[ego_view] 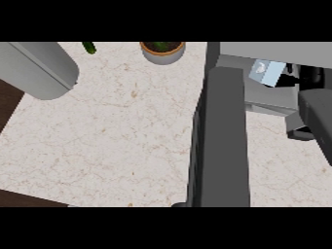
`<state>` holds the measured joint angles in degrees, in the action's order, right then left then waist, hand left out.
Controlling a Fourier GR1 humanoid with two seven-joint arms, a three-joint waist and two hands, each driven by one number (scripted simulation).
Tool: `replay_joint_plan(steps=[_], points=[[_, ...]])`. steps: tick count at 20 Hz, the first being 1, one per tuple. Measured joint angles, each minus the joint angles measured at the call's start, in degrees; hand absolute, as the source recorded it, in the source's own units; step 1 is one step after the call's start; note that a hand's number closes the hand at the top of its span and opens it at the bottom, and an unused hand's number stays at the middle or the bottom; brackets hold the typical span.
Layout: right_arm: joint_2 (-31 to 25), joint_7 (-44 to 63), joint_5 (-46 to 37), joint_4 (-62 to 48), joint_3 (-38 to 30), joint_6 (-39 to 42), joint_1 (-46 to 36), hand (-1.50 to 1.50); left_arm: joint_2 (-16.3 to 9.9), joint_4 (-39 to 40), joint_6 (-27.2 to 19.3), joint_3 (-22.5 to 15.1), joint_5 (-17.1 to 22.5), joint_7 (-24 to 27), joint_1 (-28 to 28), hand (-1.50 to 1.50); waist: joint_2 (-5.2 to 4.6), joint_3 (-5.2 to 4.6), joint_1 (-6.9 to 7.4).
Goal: Pick up the milk, place it into the microwave and close the microwave
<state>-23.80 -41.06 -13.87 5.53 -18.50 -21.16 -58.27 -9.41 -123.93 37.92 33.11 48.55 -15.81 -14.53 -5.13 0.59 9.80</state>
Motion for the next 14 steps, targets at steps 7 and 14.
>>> replay_joint_plan(steps=[7,14], points=[[-1.55,0.4,0.02,-0.42,-0.42,-0.03,-0.48,1.5,-1.04,1.21,0.14,0.21,-0.75,-0.08,1.3,-1.5,-0.67,0.09,0.87],[-2.26,0.87,0.25,-0.78,-0.97,-0.28,-0.92,1.5,-2.0,1.55,0.23,0.49,-2.18,-0.15,2.44,-1.5,-1.0,0.19,1.43]])
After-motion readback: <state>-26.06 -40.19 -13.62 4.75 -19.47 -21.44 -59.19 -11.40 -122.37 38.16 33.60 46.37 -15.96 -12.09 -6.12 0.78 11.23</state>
